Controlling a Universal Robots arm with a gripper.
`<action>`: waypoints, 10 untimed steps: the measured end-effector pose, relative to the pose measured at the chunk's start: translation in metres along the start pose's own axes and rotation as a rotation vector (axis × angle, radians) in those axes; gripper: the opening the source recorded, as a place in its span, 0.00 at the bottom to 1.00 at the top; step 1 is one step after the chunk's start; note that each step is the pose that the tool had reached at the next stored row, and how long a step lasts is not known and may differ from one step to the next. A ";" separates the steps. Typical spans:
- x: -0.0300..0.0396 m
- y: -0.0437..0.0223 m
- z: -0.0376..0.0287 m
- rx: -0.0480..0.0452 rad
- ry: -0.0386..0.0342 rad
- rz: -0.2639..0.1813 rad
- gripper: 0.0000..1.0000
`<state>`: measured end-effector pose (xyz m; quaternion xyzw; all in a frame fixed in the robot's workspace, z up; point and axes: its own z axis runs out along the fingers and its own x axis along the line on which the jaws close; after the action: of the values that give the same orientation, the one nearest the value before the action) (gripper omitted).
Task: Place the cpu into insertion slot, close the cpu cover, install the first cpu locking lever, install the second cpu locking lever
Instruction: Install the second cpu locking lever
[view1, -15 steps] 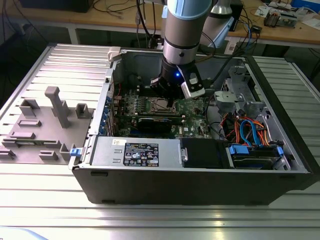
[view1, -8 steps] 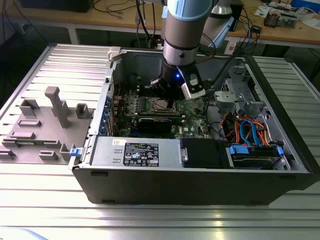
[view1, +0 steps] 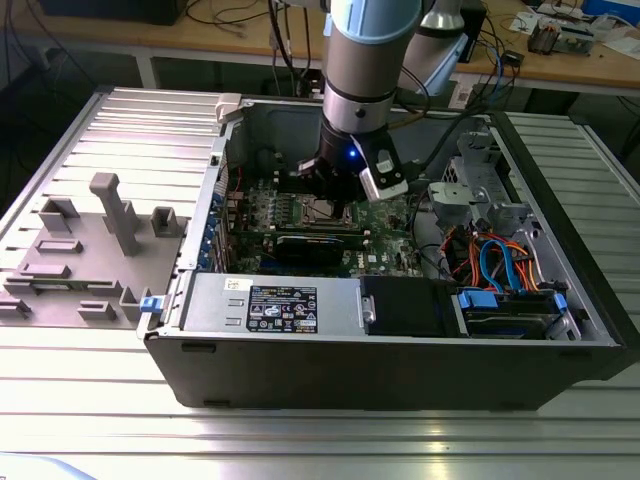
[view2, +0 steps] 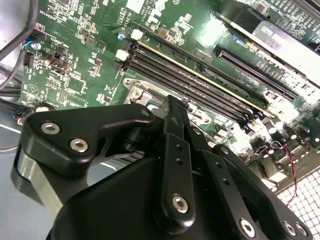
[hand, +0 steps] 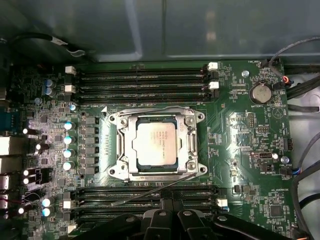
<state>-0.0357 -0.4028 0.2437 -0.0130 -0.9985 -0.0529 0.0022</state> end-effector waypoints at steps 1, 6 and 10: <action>0.0000 -0.0004 0.0000 -0.0004 0.0001 0.000 0.11; 0.0033 -0.0009 0.0028 -0.0099 0.0003 0.000 0.11; 0.0196 -0.0024 0.0075 -0.0314 0.0008 0.000 0.11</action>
<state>-0.0554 -0.4039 0.2362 -0.0130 -0.9976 -0.0686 0.0024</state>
